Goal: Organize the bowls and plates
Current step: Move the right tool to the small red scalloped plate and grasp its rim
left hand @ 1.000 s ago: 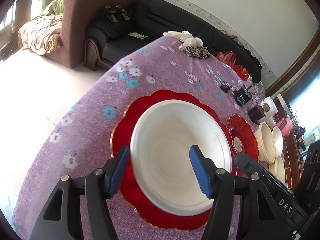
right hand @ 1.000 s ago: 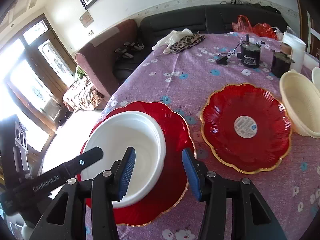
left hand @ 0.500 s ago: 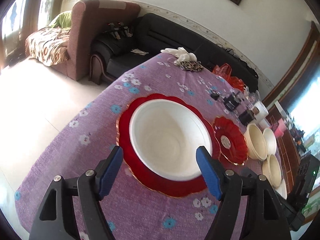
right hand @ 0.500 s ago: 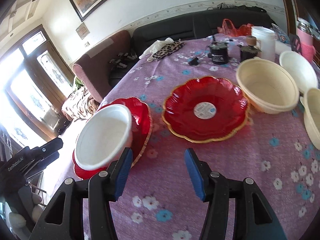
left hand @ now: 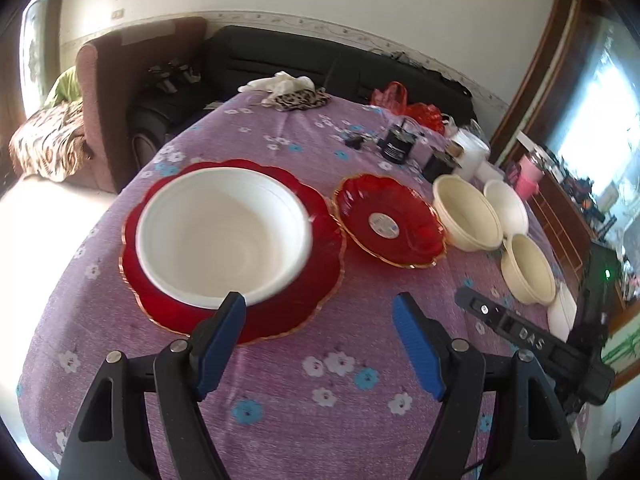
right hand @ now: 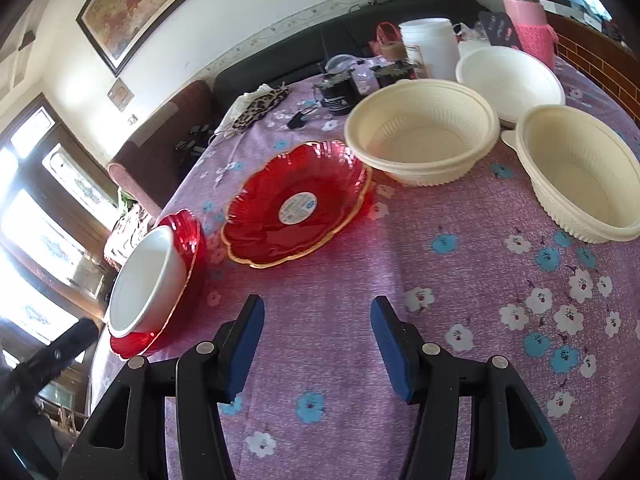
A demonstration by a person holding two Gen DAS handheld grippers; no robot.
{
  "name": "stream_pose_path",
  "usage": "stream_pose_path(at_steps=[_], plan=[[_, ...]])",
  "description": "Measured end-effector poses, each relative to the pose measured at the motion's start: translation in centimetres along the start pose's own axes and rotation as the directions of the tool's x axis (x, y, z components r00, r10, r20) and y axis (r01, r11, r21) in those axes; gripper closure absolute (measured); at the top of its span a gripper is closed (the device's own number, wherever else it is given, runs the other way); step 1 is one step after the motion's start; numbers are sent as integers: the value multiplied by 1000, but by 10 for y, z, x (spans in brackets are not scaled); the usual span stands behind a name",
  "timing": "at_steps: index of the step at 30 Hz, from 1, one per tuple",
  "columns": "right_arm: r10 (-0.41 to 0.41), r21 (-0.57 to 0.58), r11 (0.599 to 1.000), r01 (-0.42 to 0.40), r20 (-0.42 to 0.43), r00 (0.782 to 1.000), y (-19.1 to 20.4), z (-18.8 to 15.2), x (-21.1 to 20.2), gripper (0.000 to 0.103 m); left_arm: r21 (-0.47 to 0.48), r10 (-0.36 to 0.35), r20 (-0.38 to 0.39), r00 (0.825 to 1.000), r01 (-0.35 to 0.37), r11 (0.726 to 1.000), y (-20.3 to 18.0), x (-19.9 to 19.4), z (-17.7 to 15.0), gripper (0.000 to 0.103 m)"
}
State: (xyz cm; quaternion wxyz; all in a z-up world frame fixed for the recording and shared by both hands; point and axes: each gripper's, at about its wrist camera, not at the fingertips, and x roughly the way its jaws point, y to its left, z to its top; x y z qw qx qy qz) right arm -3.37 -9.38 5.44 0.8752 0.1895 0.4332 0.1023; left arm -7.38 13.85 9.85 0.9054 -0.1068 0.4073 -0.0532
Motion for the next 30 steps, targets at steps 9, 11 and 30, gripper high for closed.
stream_pose_path(at_steps=[9,11,30], plan=[[-8,101,995,11,-31,999,-29,5,13,43,144,-6,-63,998,15,989,-49,20,-24,28],[-14,113,993,18,-31,999,-33,6,14,43,168,3,-63,998,7,986,-53,22,-26,28],[-13,166,986,19,-37,999,-32,39,57,43,99,10,-41,999,-5,995,-32,23,-17,27]])
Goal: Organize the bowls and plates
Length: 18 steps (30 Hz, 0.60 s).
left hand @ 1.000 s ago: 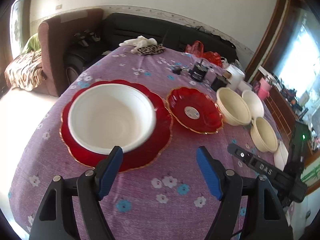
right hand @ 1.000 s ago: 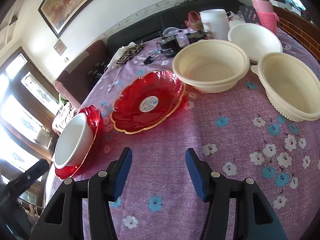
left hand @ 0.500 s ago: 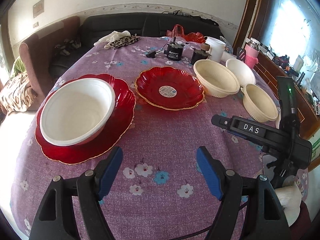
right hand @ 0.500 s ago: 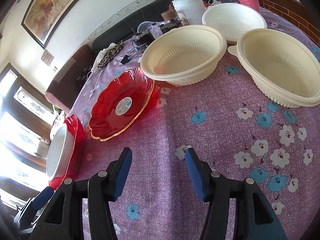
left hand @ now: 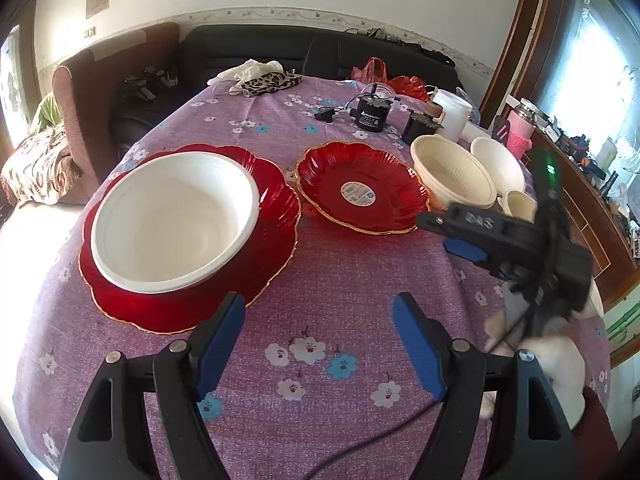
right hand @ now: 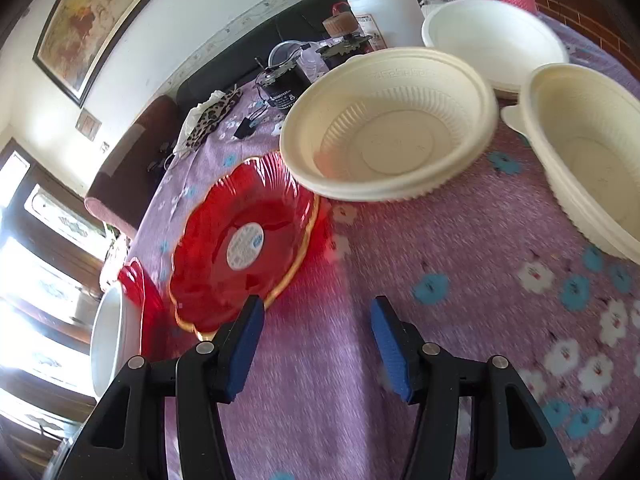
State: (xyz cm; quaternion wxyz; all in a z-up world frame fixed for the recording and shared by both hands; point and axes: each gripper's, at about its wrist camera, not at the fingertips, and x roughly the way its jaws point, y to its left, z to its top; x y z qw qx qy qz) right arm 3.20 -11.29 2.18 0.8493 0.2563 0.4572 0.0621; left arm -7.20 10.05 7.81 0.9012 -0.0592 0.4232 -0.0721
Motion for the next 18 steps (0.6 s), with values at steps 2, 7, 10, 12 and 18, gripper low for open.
stream_pose_path(at_steps=[2,7,10,12,18], plan=[[5,27,1000,-5,-7,1000,2,9,10,42,-1,-12,1,1000,12,1000,-1,1,1,27],[-5,25,1000,5,-15,1000,15,27,27,42,7,-17,-3,1000,17,1000,-4,4,2,27],[-28,-7,1000,27,-18,999,21,32,33,73,0,-18,-6,1000,18,1000,-2,4,1,27],[-22,2,1000,23,-54,998,19,31,38,89,-7,-20,-7,1000,19,1000,1,4,1,27],[-39,-58,998,35,-72,997,13,14,26,90,-28,-21,-11,1000,21,999,6,3,2,27]])
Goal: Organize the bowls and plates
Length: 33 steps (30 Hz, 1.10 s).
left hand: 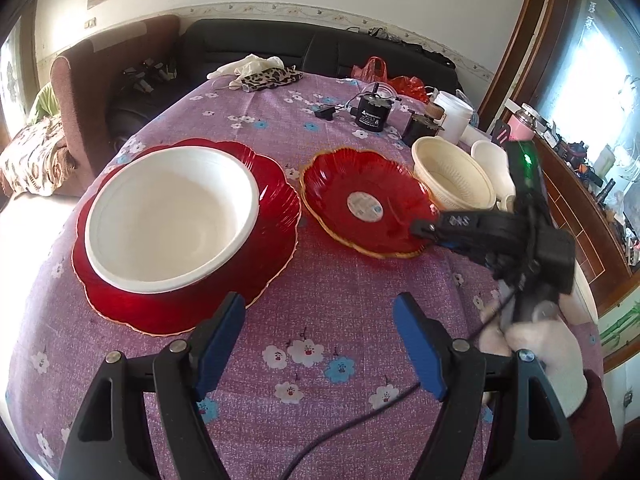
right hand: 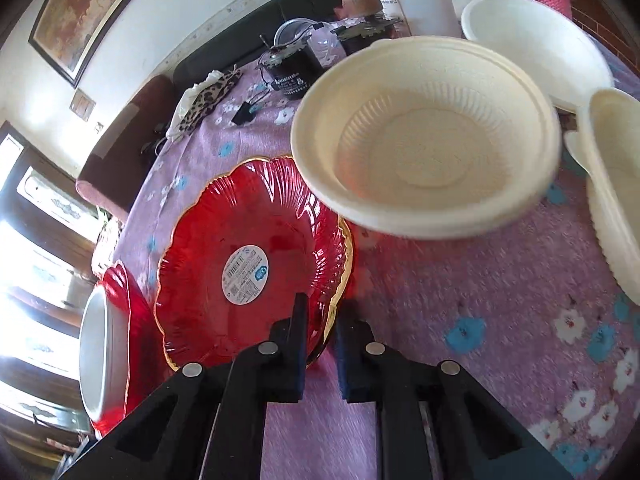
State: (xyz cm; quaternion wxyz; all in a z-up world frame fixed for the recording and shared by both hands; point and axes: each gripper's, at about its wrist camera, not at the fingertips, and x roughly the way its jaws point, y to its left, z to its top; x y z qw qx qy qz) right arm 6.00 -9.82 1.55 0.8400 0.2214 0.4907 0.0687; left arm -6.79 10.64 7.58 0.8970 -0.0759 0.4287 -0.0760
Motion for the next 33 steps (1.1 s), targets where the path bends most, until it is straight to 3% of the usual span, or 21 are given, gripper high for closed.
stream_pose_path(at_steps=[8,15,26,33], plan=[[-37,-84,996,32,-51,998,-35,-46,-48,90,1,2,-5,1000,-1,1000,0,-1,-3,27],[-47,-90,995,40,-86,995,-86,-78,-95,90,57,-30,-51,998,33,998,-31,12,-8,27],[-28,-84,996,22,-63,998,-111,-92,-115,90,92,-91,-199,976,111,990,-87,75,-10,28],[-12,-54,998,9,-52,999,-117,-95,-118,90,74,-99,-236,967,120,990,-103,100,-5,28]])
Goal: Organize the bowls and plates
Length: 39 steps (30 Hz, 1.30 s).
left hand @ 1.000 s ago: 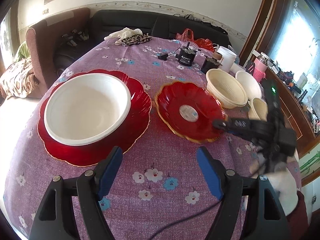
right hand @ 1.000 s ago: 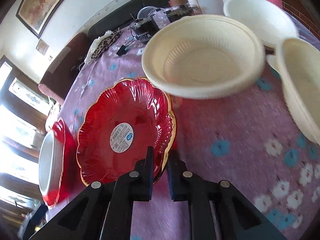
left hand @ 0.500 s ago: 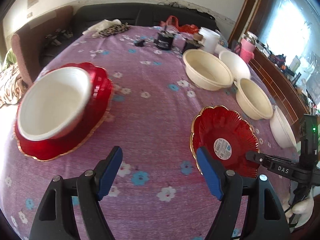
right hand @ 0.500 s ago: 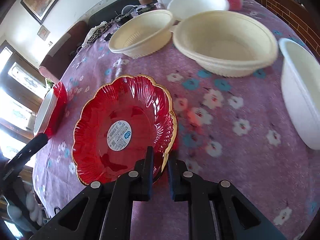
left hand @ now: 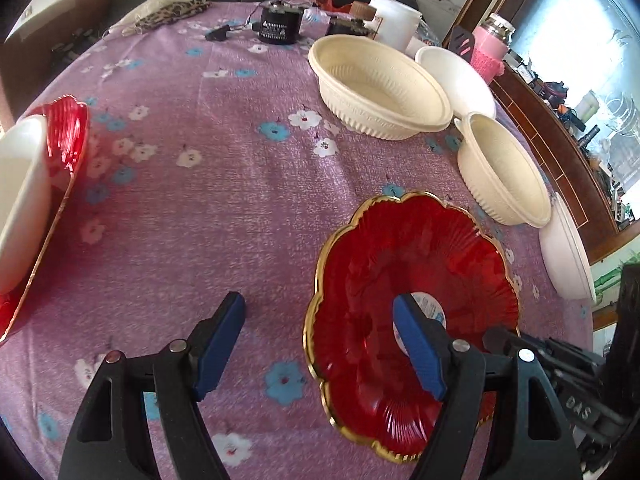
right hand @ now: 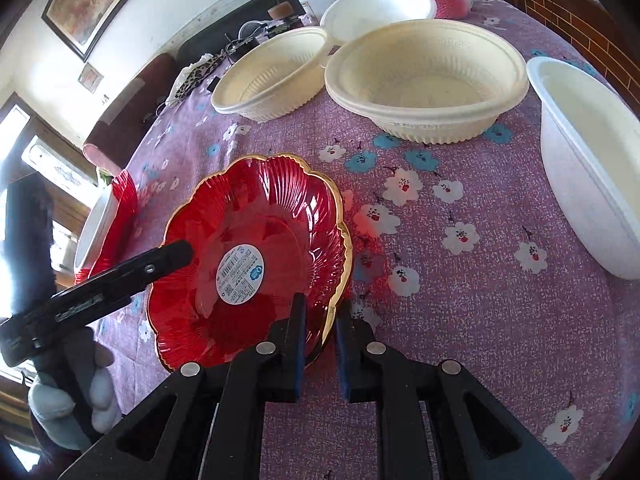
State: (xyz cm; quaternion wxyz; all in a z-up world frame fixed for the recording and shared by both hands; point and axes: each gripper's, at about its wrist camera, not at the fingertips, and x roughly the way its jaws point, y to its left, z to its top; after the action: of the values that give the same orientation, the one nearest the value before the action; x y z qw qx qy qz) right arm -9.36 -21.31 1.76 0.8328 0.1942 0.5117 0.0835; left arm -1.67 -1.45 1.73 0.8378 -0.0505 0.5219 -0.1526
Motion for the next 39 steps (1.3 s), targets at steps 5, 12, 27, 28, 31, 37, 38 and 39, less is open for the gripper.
stream_pose_path(at_steps=[5,12,27,28,31,37,38,39], plan=[[17,38,999,-17,11,1000,-3,0,-1,90,15,3,3,1000,-3,1000,-8,4,2,28],[10,57,998,-12,37,999,-4,-3,-3,89,73,-13,8,1000,12,997,-19,1,-7,42],[-43,30,999,41,83,996,11,-7,-3,84,44,3,39,999,-5,999,-12,-12,-17,64],[-44,29,999,42,84,995,12,-7,-2,84,47,5,42,999,-7,999,-12,-13,-18,64],[-51,23,999,49,86,995,14,-4,0,84,43,4,41,999,-6,999,-9,-11,-18,64],[-66,5,998,66,91,994,22,-3,4,84,30,13,58,998,-14,999,-1,-14,-18,64],[-65,3,998,65,92,994,23,-3,5,84,24,11,61,998,-13,1000,0,-15,-18,64],[-61,3,998,61,93,994,24,-3,5,84,20,9,64,998,-11,1000,1,-17,-18,64]])
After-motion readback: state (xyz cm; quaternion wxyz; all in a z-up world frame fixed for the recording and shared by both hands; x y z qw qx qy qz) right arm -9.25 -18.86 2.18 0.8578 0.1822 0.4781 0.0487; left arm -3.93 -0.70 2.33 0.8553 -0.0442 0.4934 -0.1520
